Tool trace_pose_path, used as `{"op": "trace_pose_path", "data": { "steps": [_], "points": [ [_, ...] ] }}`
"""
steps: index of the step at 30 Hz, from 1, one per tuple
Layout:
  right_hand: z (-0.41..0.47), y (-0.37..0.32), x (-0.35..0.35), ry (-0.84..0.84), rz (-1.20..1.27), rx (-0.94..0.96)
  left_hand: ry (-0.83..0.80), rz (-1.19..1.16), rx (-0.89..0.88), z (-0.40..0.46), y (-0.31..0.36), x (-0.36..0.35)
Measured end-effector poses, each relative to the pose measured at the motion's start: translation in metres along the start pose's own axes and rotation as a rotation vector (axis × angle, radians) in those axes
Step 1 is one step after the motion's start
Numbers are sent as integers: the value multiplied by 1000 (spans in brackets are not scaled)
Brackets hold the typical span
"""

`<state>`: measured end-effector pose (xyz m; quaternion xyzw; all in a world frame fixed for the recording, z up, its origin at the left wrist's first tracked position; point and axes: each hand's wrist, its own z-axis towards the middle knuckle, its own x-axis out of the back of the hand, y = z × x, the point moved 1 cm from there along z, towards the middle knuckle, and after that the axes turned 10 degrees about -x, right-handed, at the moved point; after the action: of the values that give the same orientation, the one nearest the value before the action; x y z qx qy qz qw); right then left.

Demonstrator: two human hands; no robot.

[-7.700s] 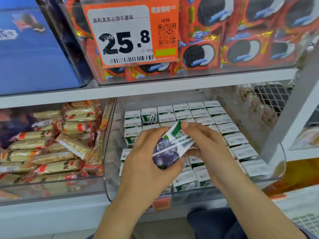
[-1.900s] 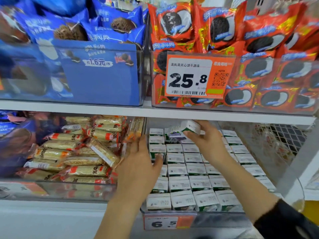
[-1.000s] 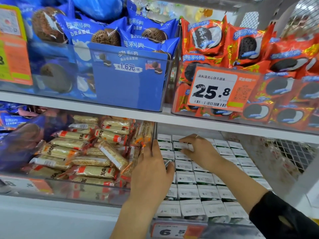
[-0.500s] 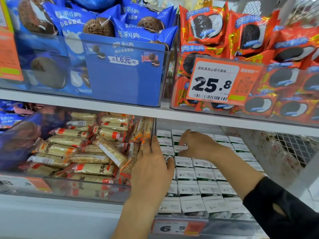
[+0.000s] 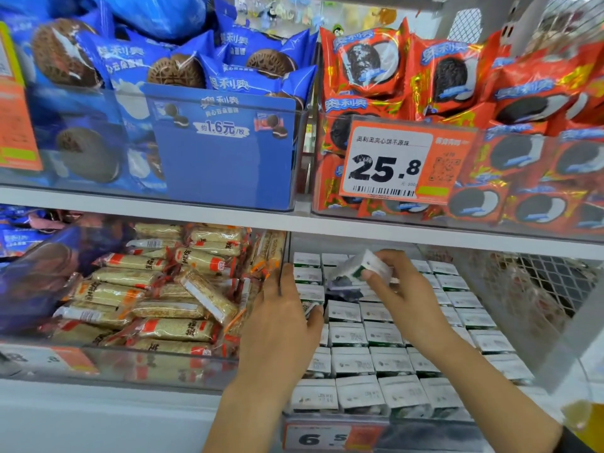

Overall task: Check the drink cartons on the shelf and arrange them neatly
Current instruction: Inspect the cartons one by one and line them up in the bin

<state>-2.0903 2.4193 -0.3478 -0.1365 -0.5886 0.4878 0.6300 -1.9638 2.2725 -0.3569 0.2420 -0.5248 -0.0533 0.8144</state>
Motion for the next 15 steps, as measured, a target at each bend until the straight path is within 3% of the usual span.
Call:
{"op": "trace_pose_path", "data": {
  "steps": [4,6,10,12,15],
  "points": [
    [-19,6,20,31,548,-274,-42,39,-4,-2,0,4],
    [-30,10,24,-28,768,-405,28,47,-36,-5,3,9],
    [-40,9,26,-126,858,-494,329,-91,-156,-15,28,17],
    [-42,5,26,-153,904,-491,309,-173,-227,-21,43,12],
    [-46,1,26,-177,935,-482,139,-276,-239,-27,56,-5]
  ]
}}
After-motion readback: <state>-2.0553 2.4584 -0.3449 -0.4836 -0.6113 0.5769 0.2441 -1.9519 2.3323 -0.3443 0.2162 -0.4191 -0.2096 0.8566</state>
